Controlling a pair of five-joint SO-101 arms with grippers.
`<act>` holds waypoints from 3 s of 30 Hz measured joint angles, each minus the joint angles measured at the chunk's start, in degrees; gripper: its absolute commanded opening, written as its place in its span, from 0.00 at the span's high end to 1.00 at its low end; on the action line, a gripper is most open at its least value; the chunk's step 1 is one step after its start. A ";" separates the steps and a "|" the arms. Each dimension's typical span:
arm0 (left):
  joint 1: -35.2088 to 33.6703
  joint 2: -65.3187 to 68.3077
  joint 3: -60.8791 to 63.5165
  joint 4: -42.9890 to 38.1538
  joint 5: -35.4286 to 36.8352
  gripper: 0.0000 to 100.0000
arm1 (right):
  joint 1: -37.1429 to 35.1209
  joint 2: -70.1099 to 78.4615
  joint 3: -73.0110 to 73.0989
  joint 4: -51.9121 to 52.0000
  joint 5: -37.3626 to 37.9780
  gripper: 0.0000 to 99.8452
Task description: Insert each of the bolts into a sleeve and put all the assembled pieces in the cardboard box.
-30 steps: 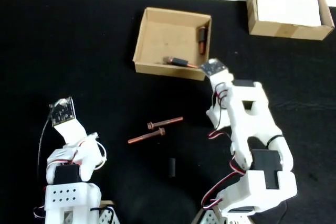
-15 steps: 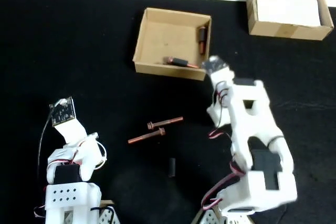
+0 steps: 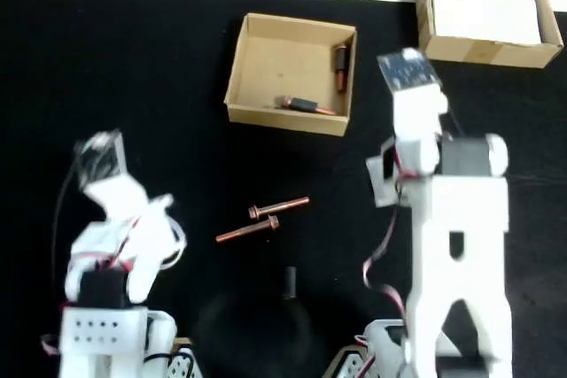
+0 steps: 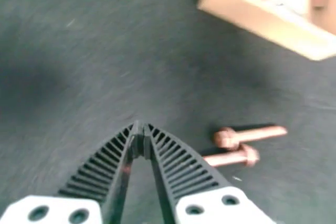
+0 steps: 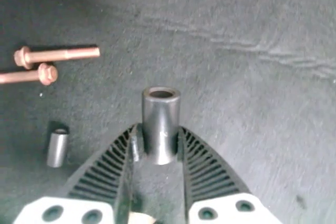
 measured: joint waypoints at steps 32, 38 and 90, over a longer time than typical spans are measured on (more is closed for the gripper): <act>27.96 87.65 -57.85 19.34 13.80 0.99 | 3.60 -30.15 40.53 -12.75 -5.80 0.99; 29.54 91.08 -58.11 18.99 13.80 0.99 | 3.60 -30.15 40.53 -12.75 -5.80 0.99; 23.03 101.98 -83.96 21.89 23.65 0.80 | 2.20 -26.90 41.05 -12.75 -4.22 0.99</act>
